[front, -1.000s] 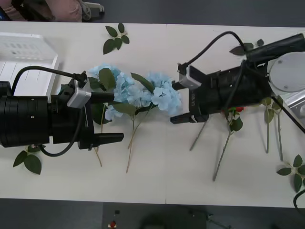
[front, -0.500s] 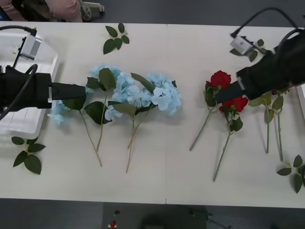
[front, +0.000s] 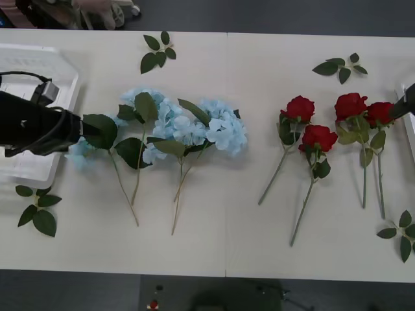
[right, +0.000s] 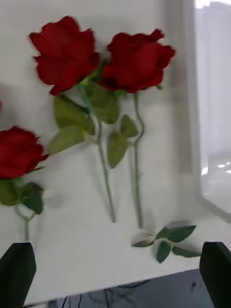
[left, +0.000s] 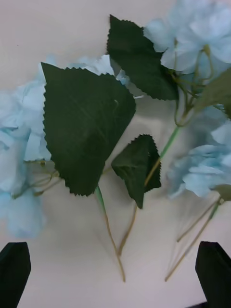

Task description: Put the red flowers into the right box and the blue flowers into the left box

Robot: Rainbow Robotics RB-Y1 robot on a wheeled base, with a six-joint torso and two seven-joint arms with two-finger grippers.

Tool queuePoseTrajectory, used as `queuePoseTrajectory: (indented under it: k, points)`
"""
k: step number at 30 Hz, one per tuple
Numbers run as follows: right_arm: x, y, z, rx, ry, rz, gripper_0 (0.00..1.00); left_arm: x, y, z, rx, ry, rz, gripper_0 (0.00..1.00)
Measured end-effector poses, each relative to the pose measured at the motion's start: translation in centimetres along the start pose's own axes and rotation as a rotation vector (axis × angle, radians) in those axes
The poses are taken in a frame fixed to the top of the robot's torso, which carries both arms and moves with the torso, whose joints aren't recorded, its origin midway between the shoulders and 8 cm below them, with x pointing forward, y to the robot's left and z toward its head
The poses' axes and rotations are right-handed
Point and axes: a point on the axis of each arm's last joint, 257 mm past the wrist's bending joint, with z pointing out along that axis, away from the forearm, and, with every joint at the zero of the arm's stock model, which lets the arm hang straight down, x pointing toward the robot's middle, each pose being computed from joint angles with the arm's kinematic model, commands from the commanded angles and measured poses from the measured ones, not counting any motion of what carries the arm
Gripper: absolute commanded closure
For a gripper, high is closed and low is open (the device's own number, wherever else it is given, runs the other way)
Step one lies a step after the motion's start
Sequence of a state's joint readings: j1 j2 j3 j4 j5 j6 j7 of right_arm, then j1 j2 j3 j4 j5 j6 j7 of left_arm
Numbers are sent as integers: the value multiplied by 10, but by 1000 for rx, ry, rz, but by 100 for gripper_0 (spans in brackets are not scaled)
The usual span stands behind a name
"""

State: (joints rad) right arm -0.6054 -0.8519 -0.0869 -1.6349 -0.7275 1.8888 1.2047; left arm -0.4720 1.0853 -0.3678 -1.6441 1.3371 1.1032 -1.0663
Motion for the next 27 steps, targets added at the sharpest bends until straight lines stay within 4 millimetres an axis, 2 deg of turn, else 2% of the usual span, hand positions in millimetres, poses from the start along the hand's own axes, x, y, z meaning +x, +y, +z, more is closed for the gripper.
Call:
queuePoseTrajectory:
  k: [3,7,10,13,20,24,27]
  points:
    - [-10,-14,25,38,-38,28,0,-1,7,23,-57,31,4,0]
    - [-18,-39,57,77,-63,86,0,-8,16,43,-112,43,-48,0]
    - [-32,-60,73,116,-113,118,0,-12,25,55,-138,58,-86,0]
    - [-36,-74,83,135,-129,130,0,-11,30,64,-161,74,-98,0]
    - [-43,-95,108,141,-166,103,0,-5,29,88,-224,114,-69,0]
    - [-44,-98,127,181,-188,53,0,3,26,98,-258,138,-11,0]
    - [-36,-95,142,198,-174,21,0,7,33,102,-300,142,34,0]
